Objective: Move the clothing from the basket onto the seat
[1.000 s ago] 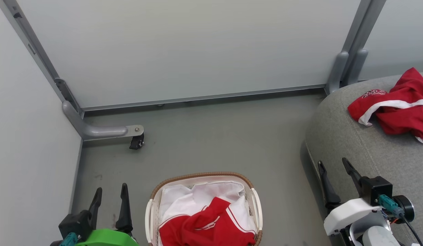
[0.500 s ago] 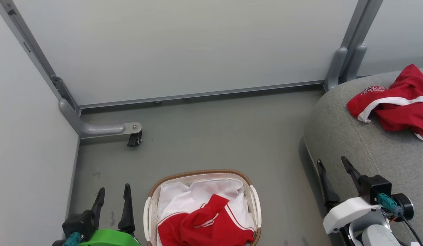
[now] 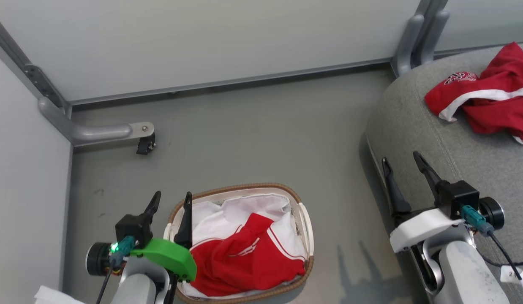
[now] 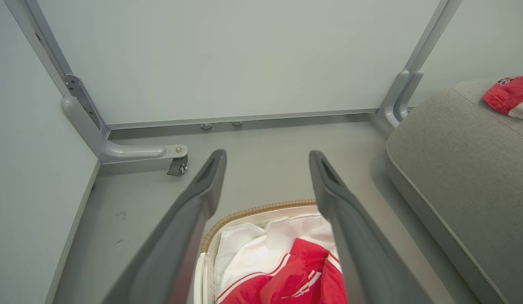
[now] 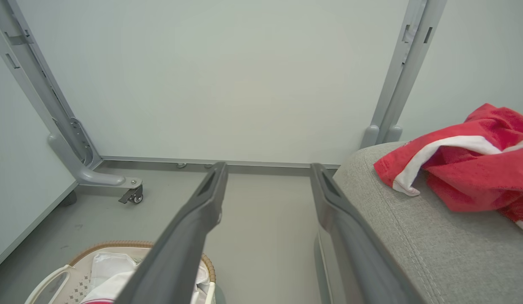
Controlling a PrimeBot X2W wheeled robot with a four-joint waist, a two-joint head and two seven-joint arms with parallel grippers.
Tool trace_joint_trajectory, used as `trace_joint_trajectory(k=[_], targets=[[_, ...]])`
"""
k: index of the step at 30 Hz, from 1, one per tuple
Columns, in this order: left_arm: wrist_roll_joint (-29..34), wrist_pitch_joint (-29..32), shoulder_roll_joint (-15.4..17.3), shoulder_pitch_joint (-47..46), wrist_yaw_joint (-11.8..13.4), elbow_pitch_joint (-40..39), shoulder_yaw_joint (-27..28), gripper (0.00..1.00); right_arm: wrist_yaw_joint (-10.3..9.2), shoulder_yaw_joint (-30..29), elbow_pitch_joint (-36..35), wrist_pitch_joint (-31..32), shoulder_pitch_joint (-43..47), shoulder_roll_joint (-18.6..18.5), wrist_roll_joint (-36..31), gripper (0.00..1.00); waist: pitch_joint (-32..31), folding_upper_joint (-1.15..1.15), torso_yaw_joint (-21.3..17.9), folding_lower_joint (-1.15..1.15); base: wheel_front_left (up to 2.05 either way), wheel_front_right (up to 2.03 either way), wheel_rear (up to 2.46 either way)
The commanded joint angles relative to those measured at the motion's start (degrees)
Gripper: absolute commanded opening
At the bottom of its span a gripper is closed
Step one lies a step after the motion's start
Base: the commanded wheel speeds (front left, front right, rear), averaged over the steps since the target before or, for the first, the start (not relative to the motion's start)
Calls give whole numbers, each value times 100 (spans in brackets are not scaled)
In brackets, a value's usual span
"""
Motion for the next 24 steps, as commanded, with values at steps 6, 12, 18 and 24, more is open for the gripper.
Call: trace_joint_trajectory(k=[6,12,18,24], targets=[[188,3,145,-982,-24,944,-317,100,-8,169,-188,-14,-512,-18,63,100,1145,0,-691,0,0,0,0],[195,36,258,-1729,-27,1911,-773,100,-8,283,-316,-14,-906,-16,236,100,1986,0,-1093,0,0,0,0],[168,212,480,-2239,-19,2689,-1258,100,-8,533,-447,-15,-1203,-13,499,100,2645,0,-1502,0,0,0,0],[221,506,805,-2597,-16,3269,-1650,100,-8,821,-584,-14,-1419,-10,741,100,3153,0,-1899,0,0,0,0]])
